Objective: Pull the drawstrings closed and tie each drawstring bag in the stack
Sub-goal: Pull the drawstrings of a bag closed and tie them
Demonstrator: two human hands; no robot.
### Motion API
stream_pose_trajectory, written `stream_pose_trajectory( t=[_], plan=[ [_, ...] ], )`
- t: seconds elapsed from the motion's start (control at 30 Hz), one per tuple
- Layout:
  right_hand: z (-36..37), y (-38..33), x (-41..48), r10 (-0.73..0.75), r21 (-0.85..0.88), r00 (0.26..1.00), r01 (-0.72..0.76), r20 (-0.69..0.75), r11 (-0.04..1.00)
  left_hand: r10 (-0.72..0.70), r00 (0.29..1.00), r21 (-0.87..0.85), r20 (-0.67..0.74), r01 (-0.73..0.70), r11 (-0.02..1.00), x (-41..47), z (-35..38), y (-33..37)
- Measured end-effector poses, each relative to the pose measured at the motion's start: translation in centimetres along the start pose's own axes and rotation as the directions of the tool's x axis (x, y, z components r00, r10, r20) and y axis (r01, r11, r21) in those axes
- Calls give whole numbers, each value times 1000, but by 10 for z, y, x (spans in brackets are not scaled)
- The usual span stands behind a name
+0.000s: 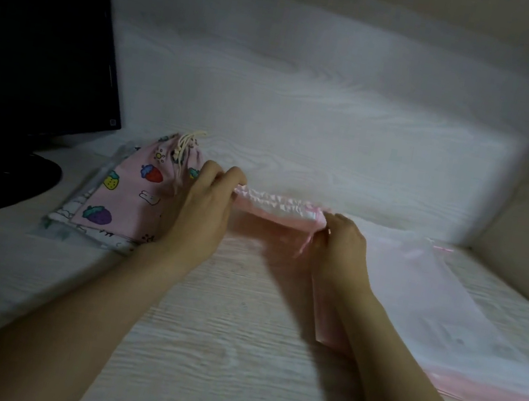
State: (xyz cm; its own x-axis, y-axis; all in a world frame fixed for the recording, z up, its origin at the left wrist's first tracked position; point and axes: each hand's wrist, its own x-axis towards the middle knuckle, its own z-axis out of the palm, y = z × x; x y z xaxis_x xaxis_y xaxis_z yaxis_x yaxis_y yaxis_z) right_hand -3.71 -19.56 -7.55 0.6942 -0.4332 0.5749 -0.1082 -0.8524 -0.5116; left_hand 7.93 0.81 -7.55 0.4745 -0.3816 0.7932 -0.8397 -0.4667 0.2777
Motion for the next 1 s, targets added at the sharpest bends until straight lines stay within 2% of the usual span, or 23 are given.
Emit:
stream_pose_trajectory(
  t=[0.07, 0.17, 0.27, 0.33, 0.4, 0.47, 0.53, 0.67, 0.73, 0.83, 0.93, 1.0],
  plan=[
    [-1, 3, -1, 111, -59, 993, -109, 42, 992, 37, 999, 5, -37, -37, 999, 3, -4, -2],
    [-8, -4, 0, 156, 22, 985, -155, -67, 988, 57, 995, 15, -77, -56, 998, 5, -10, -4],
    [-13, -20, -2, 222, 183, 973, -208, -60, 961, 63, 998, 41, -2, -62, 997, 2, -12, -3],
    [-14, -26, -6, 237, 202, 971, -228, -19, 952, 13, 999, 87, 47, -17, 996, 0, -11, -2],
    [-15, -25, -9, 192, 96, 980, -196, 49, 976, -30, 998, 127, 53, 23, 992, -1, -11, -1],
    [-15, -24, -10, 105, -82, 983, -93, 152, 992, -67, 997, 165, 38, 60, 984, -1, -11, -1],
    [-10, -18, -9, 41, -152, 977, -10, 208, 988, -103, 995, 181, 15, 99, 978, 0, -11, -4],
    [-3, -8, -4, -37, -65, 999, 39, 37, 997, -148, 989, 134, -31, 151, 980, 0, -7, -10],
    [-2, -7, -1, -48, -34, 998, 47, -29, 998, -185, 980, 48, -77, 190, 981, 2, -6, -8],
    [2, -6, 2, -58, -45, 998, 58, 6, 997, -261, 956, -58, -137, 255, 965, 4, -6, -4],
    [3, -4, 3, -55, -50, 998, 56, 13, 997, -314, 939, -62, -139, 308, 949, 5, -4, -8],
    [-2, -7, 2, -17, 29, 1000, 17, -9, 999, -337, 935, -30, -111, 336, 941, 5, -3, -14]
  ],
)
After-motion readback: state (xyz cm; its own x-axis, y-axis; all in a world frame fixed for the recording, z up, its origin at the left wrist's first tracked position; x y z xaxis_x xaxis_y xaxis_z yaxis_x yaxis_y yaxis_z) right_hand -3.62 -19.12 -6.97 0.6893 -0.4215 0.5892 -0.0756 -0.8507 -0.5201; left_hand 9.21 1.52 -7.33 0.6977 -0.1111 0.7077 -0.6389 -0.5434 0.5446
